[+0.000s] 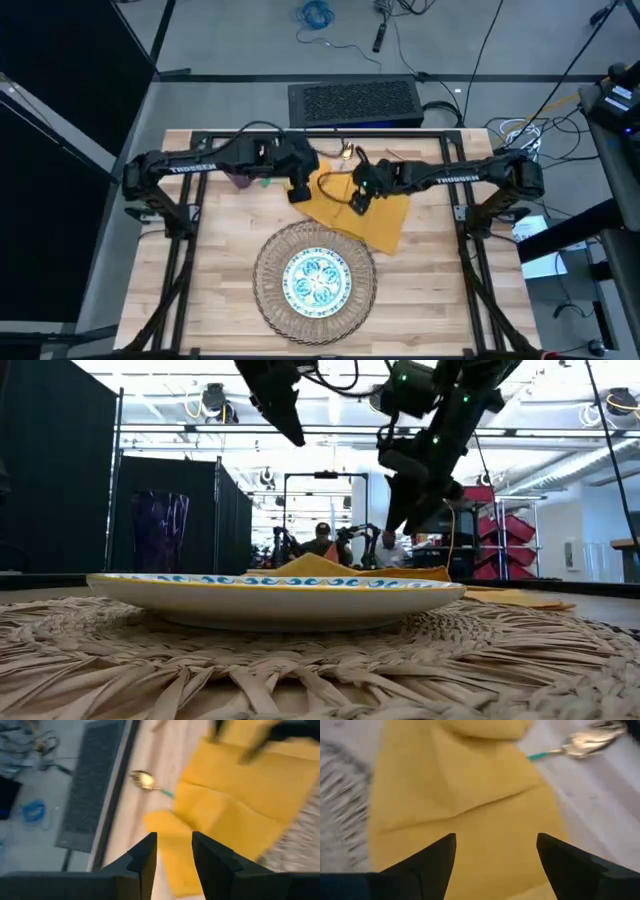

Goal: Set table place
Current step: Fold the yellow table napkin

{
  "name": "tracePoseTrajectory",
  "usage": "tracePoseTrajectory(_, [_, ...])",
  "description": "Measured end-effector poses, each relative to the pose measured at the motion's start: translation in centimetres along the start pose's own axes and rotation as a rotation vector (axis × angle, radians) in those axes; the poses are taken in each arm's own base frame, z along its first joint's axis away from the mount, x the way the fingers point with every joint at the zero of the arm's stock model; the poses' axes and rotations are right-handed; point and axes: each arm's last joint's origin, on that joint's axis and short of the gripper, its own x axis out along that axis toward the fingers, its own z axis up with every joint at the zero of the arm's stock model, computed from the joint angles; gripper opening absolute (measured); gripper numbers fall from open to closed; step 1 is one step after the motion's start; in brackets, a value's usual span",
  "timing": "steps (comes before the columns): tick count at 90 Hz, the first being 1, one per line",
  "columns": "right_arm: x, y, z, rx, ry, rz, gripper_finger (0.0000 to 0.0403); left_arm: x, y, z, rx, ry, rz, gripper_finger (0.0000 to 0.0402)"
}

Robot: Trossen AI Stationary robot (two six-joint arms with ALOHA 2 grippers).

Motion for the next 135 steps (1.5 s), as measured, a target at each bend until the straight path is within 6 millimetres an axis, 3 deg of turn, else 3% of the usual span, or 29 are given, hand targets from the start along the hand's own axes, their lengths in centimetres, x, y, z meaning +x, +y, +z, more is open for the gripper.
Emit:
tracePoseTrajectory(13, [0.0,-0.6,-0.9,0.013,0.109,-0.018,0.0262,-0.1,-3.3,-1.7,0.017,0.017,-0.053,0.0109])
tracePoseTrajectory(21, [-0.1,-0.9,-1.5,0.042,0.164,-0.063,0.0262,0.9,-4.9,-3.7,0.002,0.029,-0.064,0.0109])
tracePoseTrajectory(32, [-0.1,-1.3,-1.7,0.132,0.199,-0.082,0.0262,2.1,-6.1,-5.3,-0.063,-0.065,-0.077,0.0109])
tracePoseTrajectory(41, [-0.3,-0.3,-2.3,0.193,0.213,-0.069,0.0261,2.4,-6.8,-5.8,-0.078,-0.11,-0.092,0.0109])
tracePoseTrajectory(68, [-0.8,3.5,-4.0,0.391,0.152,-0.094,0.0261,2.0,-8.2,-5.5,0.026,-0.176,-0.115,0.0109])
tracePoseTrajectory(84, [1.4,5.3,-5.1,0.417,0.172,-0.109,0.0261,1.5,-8.7,-5.5,0.078,-0.19,-0.123,0.0109])
tracePoseTrajectory(94, [2.3,5.7,-5.7,0.417,0.157,-0.167,0.0261,1.0,-8.8,-5.5,0.098,-0.2,-0.127,0.0109])
tracePoseTrajectory(118, [1.8,6.7,-6.6,0.538,0.091,-0.219,0.0261,0.1,-8.6,-5.7,0.103,-0.206,-0.131,0.0109])
tracePoseTrajectory(135, [1.4,7.6,-7.5,0.668,-0.049,-0.28,0.026,0.1,-8.6,-5.7,0.104,-0.208,-0.13,0.0109])
